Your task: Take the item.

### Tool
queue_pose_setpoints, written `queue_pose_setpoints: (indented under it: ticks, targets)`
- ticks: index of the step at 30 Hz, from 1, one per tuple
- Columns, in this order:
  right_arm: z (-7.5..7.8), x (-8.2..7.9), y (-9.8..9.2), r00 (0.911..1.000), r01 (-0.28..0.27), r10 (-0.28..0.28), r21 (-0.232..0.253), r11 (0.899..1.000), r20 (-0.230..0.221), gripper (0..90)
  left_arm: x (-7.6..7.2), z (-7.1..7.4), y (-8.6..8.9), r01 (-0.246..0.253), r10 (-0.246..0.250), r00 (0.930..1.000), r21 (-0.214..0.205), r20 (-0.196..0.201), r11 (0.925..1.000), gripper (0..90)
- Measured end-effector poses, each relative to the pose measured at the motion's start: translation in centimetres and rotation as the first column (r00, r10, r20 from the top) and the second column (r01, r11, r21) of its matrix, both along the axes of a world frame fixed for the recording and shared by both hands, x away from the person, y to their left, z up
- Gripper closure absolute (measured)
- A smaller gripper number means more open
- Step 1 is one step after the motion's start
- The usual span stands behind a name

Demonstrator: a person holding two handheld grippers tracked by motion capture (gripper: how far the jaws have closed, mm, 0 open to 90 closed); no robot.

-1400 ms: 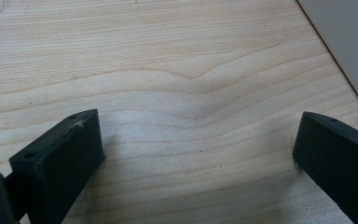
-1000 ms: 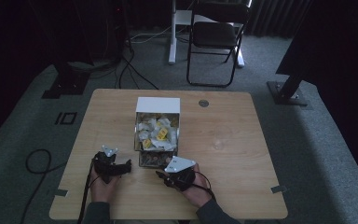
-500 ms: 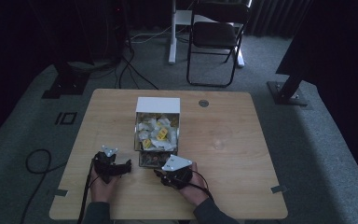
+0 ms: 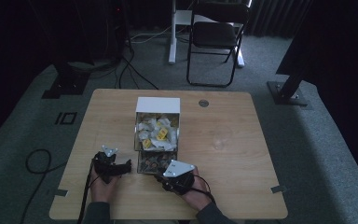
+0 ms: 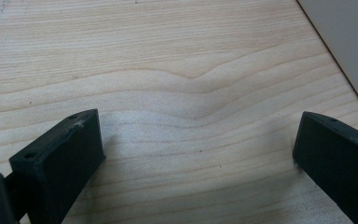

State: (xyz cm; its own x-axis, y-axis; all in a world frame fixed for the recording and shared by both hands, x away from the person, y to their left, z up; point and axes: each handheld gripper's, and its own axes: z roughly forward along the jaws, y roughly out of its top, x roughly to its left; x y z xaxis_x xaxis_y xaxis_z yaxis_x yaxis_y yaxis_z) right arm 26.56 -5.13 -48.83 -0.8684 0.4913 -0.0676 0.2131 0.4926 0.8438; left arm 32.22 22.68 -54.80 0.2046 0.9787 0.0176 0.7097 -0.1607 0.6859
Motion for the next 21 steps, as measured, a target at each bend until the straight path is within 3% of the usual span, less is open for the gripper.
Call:
queue_pose_setpoints:
  ticks: [3, 9, 15, 21]
  targets:
    - [0.4, 0.2, 0.2, 0.9992, 0.033, -0.033, 0.020, 0.999, 0.020, 61.4, 0.0, 0.0, 0.0, 0.000, 0.000, 1.0000, 0.000, 0.000, 1.0000, 2.0]
    - [0.1, 0.9, 1.1, 0.9988, 0.049, -0.049, 0.003, 0.999, -0.003, 53.4, 0.0, 0.0, 0.0, 0.000, 0.000, 1.0000, 0.000, 0.000, 1.0000, 2.0]
    - [0.0, 1.0, 1.9, 0.9994, 0.033, -0.033, 0.000, 0.999, -0.009, 62.7, 0.0, 0.0, 0.0, 0.000, 0.000, 1.0000, 0.000, -0.001, 1.0000, 2.0]
    - [0.2, 1.4, 1.8, 0.9980, 0.063, -0.063, -0.010, 0.998, -0.010, 68.9, 0.0, 0.0, 0.0, 0.000, 0.000, 1.0000, 0.000, 0.000, 1.0000, 2.0]
